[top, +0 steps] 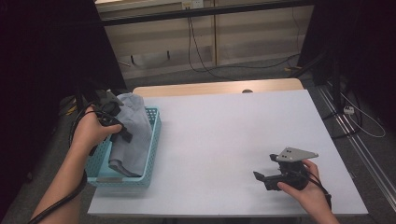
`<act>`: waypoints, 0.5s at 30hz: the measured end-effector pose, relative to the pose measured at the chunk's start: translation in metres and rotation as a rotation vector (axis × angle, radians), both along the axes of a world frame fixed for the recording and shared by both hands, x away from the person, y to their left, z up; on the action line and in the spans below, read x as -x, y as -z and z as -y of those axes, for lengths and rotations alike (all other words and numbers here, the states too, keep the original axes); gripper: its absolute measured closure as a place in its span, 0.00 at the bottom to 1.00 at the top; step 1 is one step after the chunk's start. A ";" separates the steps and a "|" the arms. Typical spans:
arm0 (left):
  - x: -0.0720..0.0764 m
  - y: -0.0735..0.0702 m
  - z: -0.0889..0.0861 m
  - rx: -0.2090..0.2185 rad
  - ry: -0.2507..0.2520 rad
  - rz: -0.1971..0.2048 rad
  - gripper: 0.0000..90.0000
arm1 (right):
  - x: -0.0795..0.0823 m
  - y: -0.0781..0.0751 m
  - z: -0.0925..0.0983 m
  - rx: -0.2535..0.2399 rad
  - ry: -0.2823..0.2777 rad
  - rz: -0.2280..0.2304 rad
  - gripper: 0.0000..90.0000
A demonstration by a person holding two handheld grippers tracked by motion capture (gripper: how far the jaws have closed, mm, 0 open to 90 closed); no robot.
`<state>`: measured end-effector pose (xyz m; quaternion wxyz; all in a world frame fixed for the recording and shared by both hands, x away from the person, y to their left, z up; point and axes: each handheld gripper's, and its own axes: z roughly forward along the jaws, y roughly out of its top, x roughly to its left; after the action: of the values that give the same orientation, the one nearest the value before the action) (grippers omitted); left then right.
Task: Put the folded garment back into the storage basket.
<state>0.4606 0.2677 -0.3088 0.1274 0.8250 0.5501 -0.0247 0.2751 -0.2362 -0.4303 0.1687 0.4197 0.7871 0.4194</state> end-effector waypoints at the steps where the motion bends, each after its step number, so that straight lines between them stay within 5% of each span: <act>1: 0.000 0.000 -0.001 0.001 0.004 -0.005 0.81 | 0.000 0.000 0.000 0.000 0.000 0.000 0.14; 15: 0.006 0.003 -0.003 0.010 -0.007 -0.008 0.81 | -0.004 -0.001 -0.005 -0.001 -0.018 -0.002 0.14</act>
<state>0.4541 0.2711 -0.3121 0.1295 0.8222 0.5534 -0.0305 0.2791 -0.2312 -0.4297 0.1639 0.4130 0.7907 0.4211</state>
